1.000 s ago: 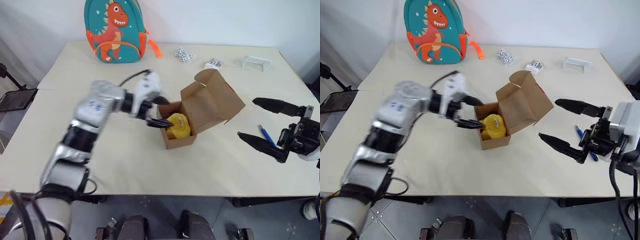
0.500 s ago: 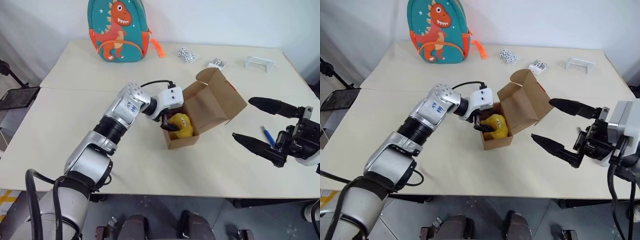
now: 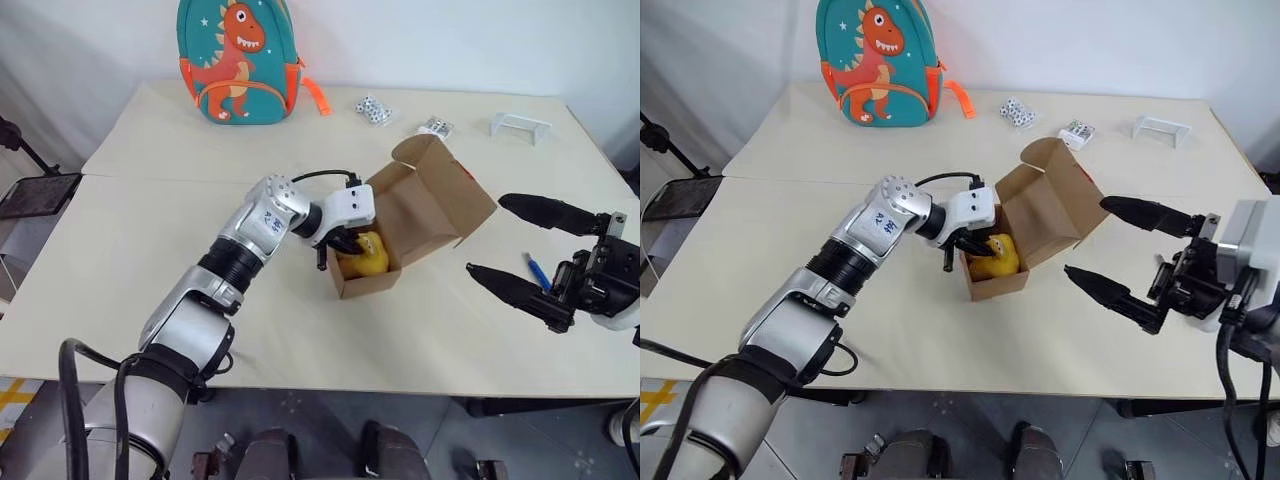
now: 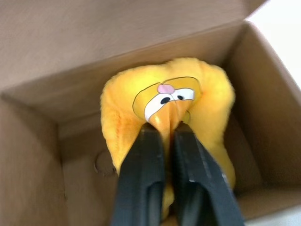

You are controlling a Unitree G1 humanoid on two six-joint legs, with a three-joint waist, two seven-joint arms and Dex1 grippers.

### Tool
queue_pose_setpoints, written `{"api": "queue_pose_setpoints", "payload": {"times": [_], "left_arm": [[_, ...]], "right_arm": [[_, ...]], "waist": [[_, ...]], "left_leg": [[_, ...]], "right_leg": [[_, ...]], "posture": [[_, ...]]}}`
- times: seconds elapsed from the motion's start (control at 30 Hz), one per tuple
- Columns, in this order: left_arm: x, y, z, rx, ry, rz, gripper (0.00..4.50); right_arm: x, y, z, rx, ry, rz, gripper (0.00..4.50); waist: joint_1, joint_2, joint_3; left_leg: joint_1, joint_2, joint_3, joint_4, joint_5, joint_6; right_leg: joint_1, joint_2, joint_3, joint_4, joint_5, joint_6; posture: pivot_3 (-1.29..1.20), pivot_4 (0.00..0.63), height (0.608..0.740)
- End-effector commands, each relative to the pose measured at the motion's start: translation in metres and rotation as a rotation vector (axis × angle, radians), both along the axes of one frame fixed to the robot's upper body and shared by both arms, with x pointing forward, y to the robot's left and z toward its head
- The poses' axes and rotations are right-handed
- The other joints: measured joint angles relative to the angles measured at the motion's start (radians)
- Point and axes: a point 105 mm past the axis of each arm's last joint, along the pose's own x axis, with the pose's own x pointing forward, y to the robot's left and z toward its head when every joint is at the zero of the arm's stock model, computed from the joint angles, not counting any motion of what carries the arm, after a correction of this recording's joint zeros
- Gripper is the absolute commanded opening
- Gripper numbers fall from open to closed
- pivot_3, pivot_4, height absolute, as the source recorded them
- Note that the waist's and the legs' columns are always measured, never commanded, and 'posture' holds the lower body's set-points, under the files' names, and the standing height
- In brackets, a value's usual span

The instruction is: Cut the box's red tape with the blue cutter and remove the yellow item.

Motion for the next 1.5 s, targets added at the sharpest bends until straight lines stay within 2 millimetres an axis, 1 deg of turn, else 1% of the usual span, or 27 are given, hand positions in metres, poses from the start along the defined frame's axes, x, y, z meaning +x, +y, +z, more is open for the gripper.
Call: {"api": "queue_pose_setpoints", "payload": {"times": [0.03,0.1,0.2,0.33,0.4,0.47,0.5,0.57,0.6,0.67,0.73,0.77,0.8,0.93,1.03,1.13,1.2,1.23,1.33,1.4,1.43,1.5], "left_arm": [[-0.013,-0.011,0.034,-0.176,0.039,-0.069,0.01],[-0.016,-0.009,0.053,-0.302,0.068,-0.087,0.01],[-0.019,0.005,0.074,-0.443,0.091,-0.106,0.01],[-0.020,0.026,0.087,-0.570,0.075,-0.088,0.01],[-0.022,0.044,0.097,-0.666,0.036,-0.080,0.01],[-0.023,0.080,0.103,-0.780,-0.033,-0.010,0.01],[-0.023,0.099,0.103,-0.820,-0.054,0.045,0.01],[-0.022,0.133,0.097,-0.859,-0.123,0.177,0.01],[-0.024,0.157,0.089,-0.868,-0.151,0.265,0.01],[-0.031,0.198,0.073,-0.860,-0.201,0.430,0.01],[-0.040,0.229,0.054,-0.819,-0.223,0.569,0.01],[-0.048,0.249,0.039,-0.770,-0.231,0.668,0.01],[-0.054,0.261,0.029,-0.734,-0.235,0.730,0.01],[-0.074,0.294,-0.004,-0.574,-0.262,0.895,0.01],[-0.082,0.300,-0.017,-0.512,-0.258,0.930,0.01],[-0.086,0.313,-0.030,-0.477,-0.260,1.012,0.01],[-0.090,0.310,-0.032,-0.522,-0.223,0.994,0.57],[-0.092,0.307,-0.032,-0.541,-0.208,0.977,0.71],[-0.097,0.309,-0.027,-0.560,-0.197,0.956,1.64],[-0.105,0.316,-0.018,-0.574,-0.161,0.930,2.24],[-0.108,0.323,-0.011,-0.554,-0.186,0.924,2.54],[-0.118,0.331,0.007,-0.557,-0.214,0.871,3.11]], "right_arm": [[-0.001,-0.002,0.007,0.015,-0.035,-0.003,4.50],[0.002,-0.003,0.006,0.036,-0.031,-0.005,4.50],[0.007,-0.005,0.007,0.071,-0.026,-0.010,4.50],[0.010,-0.004,0.008,0.092,-0.032,-0.006,4.50],[0.011,0.000,0.010,0.099,-0.047,0.006,4.50],[0.013,0.007,0.012,0.112,-0.065,0.032,4.50],[0.014,0.010,0.013,0.114,-0.074,0.045,4.50],[0.015,0.016,0.011,0.109,-0.076,0.074,4.50],[0.016,0.019,0.009,0.107,-0.073,0.094,4.50],[0.018,0.025,0.006,0.110,-0.064,0.134,4.50],[0.019,0.031,0.002,0.110,-0.053,0.177,4.50],[0.019,0.038,-0.003,0.106,-0.052,0.217,4.50],[0.019,0.043,-0.007,0.103,-0.054,0.244,4.50],[0.019,0.063,-0.025,0.065,-0.068,0.346,4.50],[0.021,0.067,-0.034,0.045,-0.068,0.379,4.50],[0.021,0.065,-0.053,-0.049,-0.072,0.402,4.50],[0.022,0.061,-0.058,-0.059,-0.072,0.389,4.50],[0.023,0.059,-0.058,-0.057,-0.073,0.382,4.50],[0.025,0.053,-0.057,-0.052,-0.071,0.355,4.50],[0.026,0.045,-0.056,-0.054,-0.064,0.324,4.50],[0.027,0.041,-0.056,-0.059,-0.065,0.308,4.50],[0.028,0.033,-0.057,-0.063,-0.061,0.276,4.50]], "waist": [[0.001,0.000,0.000],[0.001,0.000,0.000],[-0.003,0.000,0.000],[-0.015,0.000,0.000],[-0.021,0.000,0.000],[-0.028,0.000,0.000],[-0.033,0.000,0.000],[-0.045,0.000,0.000],[-0.049,0.000,0.000],[-0.052,0.000,0.000],[-0.052,0.000,0.000],[-0.050,0.000,0.000],[-0.051,-0.001,0.000],[-0.035,-0.002,0.000],[-0.026,-0.001,0.000],[-0.025,-0.001,0.000],[-0.029,-0.001,0.000],[-0.031,-0.001,0.000],[-0.041,-0.001,0.000],[-0.049,-0.001,0.000],[-0.051,-0.001,0.000],[-0.052,-0.001,0.000]], "left_leg": [[0.000,0.000,0.000,0.000,0.000,0.000],[0.000,0.000,0.000,0.000,0.000,0.000],[0.000,0.000,0.000,0.001,0.000,0.000],[0.001,0.000,0.000,0.000,0.000,0.000],[0.001,0.000,0.000,0.001,0.000,0.000],[0.001,0.000,-0.001,0.001,0.000,0.000],[0.002,0.001,-0.001,0.001,0.000,0.000],[0.003,0.001,-0.001,0.000,0.000,0.000],[0.004,0.001,-0.001,0.000,0.000,0.000],[0.006,0.001,0.000,-0.001,0.000,-0.001],[0.013,0.001,0.000,-0.002,0.000,-0.001],[0.014,0.002,-0.001,-0.003,-0.001,-0.001],[0.014,0.002,-0.001,-0.002,-0.001,-0.002],[0.015,0.002,-0.003,-0.002,-0.001,-0.002],[0.015,0.002,-0.002,-0.002,-0.001,-0.002],[0.015,0.002,-0.002,-0.002,-0.001,-0.002],[0.016,0.002,-0.001,-0.003,-0.002,-0.002],[0.016,0.002,-0.001,-0.003,-0.002,-0.003],[0.017,0.002,-0.001,-0.003,-0.002,-0.003],[0.017,0.002,-0.001,-0.003,-0.002,-0.003],[0.017,0.002,-0.001,-0.003,-0.002,-0.003],[0.017,0.003,-0.001,-0.003,-0.002,-0.003]], "right_leg": [[0.000,0.000,0.000,0.000,0.000,0.000],[0.000,0.000,0.000,0.000,0.000,0.000],[0.000,0.000,0.000,0.000,0.000,0.000],[0.000,0.000,0.000,0.001,0.000,0.000],[0.000,0.000,0.000,0.002,0.000,0.000],[0.000,0.000,0.000,0.002,0.000,0.000],[0.000,0.000,0.000,0.004,0.000,0.000],[0.000,0.000,0.001,0.005,0.000,0.000],[0.000,0.000,0.001,0.006,0.000,0.000],[0.001,0.000,0.002,0.007,0.000,0.000],[0.006,0.000,0.003,0.007,0.000,0.000],[0.008,0.000,0.002,0.007,0.000,0.000],[0.008,0.000,0.002,0.006,0.000,0.000],[0.010,0.000,0.002,0.004,0.000,0.000],[0.011,0.000,0.002,0.004,0.000,0.000],[0.011,0.000,0.002,0.004,0.000,0.000],[0.011,0.000,0.002,0.004,0.000,0.000],[0.010,0.000,0.002,0.005,0.000,0.000],[0.010,0.000,0.002,0.006,0.000,0.000],[0.010,0.000,0.002,0.006,0.000,0.000],[0.010,0.000,0.002,0.006,0.000,0.000],[0.009,0.000,0.002,0.007,0.000,-0.001]], "posture": [[0.00,0.150,0.740],[0.00,0.150,0.740],[0.00,0.150,0.740],[0.00,0.150,0.740],[0.00,0.150,0.740],[0.00,0.150,0.740],[0.00,0.150,0.740],[0.00,0.150,0.740],[0.00,0.150,0.740],[0.00,0.150,0.740],[0.00,0.150,0.740],[0.00,0.150,0.740],[0.00,0.150,0.740],[0.00,0.150,0.740],[0.00,0.150,0.740],[0.00,0.150,0.740],[0.00,0.150,0.740],[0.00,0.150,0.740],[0.00,0.150,0.740],[0.00,0.150,0.740],[0.00,0.150,0.740],[0.00,0.150,0.740]]}}
